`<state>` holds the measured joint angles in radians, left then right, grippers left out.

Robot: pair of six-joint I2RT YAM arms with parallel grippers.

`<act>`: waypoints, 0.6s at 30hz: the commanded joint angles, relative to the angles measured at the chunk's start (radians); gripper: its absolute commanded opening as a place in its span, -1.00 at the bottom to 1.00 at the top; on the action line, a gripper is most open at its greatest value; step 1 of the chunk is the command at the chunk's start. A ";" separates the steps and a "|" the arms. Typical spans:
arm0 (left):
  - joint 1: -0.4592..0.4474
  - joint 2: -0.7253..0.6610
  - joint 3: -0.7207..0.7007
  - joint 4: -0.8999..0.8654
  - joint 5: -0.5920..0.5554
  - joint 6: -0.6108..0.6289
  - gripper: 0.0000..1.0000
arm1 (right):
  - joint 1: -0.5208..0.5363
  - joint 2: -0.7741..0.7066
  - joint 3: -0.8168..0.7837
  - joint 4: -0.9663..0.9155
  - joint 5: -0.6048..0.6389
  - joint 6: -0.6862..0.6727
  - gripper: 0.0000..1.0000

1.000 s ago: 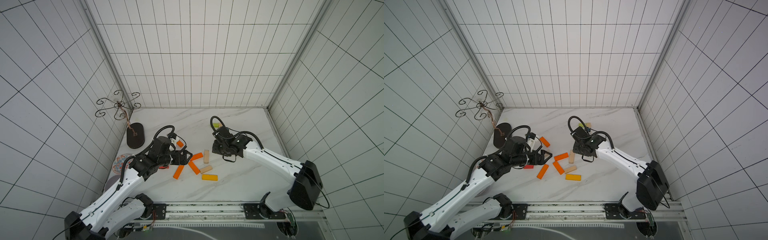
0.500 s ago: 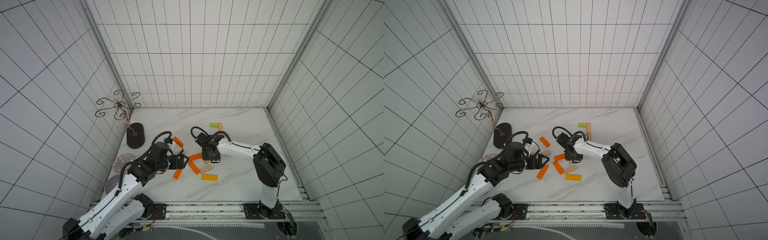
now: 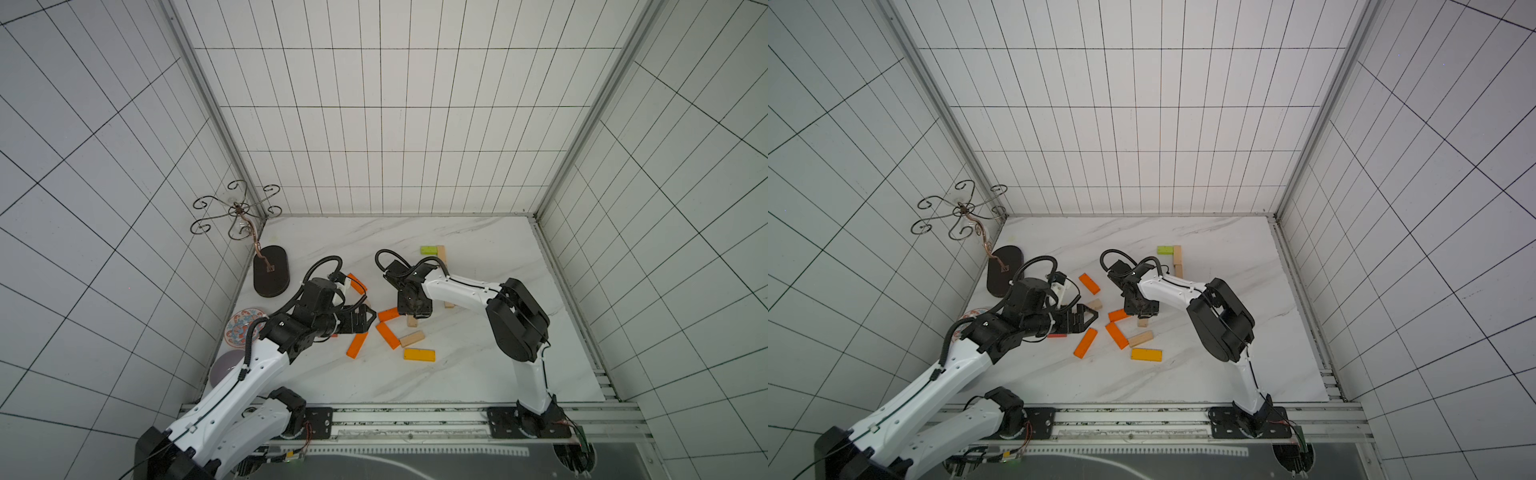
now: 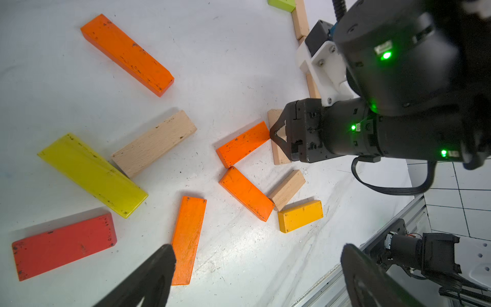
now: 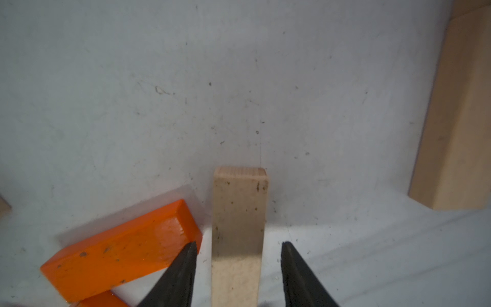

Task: Assemble a giraffe with building blocks
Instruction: Pick up the building block from the center of the board.

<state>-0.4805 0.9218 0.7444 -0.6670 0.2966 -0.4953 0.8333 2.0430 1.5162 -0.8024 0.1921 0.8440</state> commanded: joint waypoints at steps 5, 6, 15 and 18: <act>0.013 0.022 0.023 0.033 0.021 0.026 0.94 | -0.019 0.041 0.066 -0.019 -0.026 0.012 -0.04; 0.013 0.023 0.024 0.035 0.022 0.026 0.94 | -0.022 0.040 0.060 -0.015 -0.029 0.013 -0.06; 0.014 0.032 0.032 0.037 0.023 0.029 0.94 | -0.034 0.030 0.029 0.007 -0.039 0.017 -0.17; 0.014 0.032 0.032 0.038 0.022 0.027 0.94 | -0.034 0.020 0.018 0.015 -0.039 0.019 -0.17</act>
<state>-0.4698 0.9508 0.7444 -0.6529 0.3130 -0.4778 0.8089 2.0651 1.5181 -0.7815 0.1596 0.8505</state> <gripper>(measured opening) 0.971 0.414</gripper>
